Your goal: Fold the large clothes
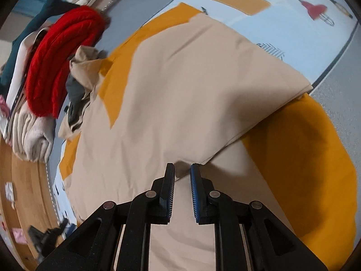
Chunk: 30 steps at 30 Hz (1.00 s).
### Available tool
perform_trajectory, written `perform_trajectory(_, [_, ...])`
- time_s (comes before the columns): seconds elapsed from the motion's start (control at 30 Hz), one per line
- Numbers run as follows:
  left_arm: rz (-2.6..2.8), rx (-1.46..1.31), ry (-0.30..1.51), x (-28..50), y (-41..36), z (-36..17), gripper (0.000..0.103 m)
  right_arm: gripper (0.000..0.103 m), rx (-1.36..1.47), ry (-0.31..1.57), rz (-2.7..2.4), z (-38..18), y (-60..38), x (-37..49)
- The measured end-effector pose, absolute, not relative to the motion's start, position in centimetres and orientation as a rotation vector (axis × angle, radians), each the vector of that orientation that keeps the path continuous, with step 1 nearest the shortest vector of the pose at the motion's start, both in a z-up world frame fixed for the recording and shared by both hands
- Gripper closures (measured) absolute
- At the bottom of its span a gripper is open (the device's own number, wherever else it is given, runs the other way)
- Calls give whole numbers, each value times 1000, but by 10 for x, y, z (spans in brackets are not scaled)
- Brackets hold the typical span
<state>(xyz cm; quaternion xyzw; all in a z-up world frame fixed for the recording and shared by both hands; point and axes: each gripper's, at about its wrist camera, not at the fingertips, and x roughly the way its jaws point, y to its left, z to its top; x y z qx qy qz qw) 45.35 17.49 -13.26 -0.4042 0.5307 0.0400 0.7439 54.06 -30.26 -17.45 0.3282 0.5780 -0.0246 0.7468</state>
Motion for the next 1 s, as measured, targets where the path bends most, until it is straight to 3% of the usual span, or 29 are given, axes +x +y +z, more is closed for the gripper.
perform_trajectory(0.33, [131,-922,1192,458,169,-151,70,88,752,1239,-110,-173,-315,538])
perform_trajectory(0.4, [132,-925,1185,459,169,-151,70,92,743,1220,-109,-170,-316,538])
perform_trajectory(0.43, [137,-928,1181,458,170,-151,70,99,734,1208,-113,-168,-318,537])
perform_trajectory(0.47, [143,-937,1177,457,171,-152,73,101,728,1189,-120,-164,-320,537])
perform_trajectory(0.53, [147,-942,1165,455,173,-152,95,103,731,1160,-129,-159,-323,536])
perform_trajectory(0.57, [148,-932,1155,455,174,-149,102,103,738,1145,-132,-156,-324,535])
perform_trajectory(0.8, [179,-863,1014,448,178,-100,102,102,686,1129,-196,-146,-324,527])
perform_trajectory(0.9, [257,-811,1016,443,183,-95,102,97,626,1071,-151,-130,-317,534])
perform_trajectory(0.97, [271,-808,1036,442,183,-98,102,85,623,1049,-106,-126,-314,538])
perform_trajectory(1.0, [266,-803,1058,445,182,-99,101,74,646,1054,-75,-129,-314,541])
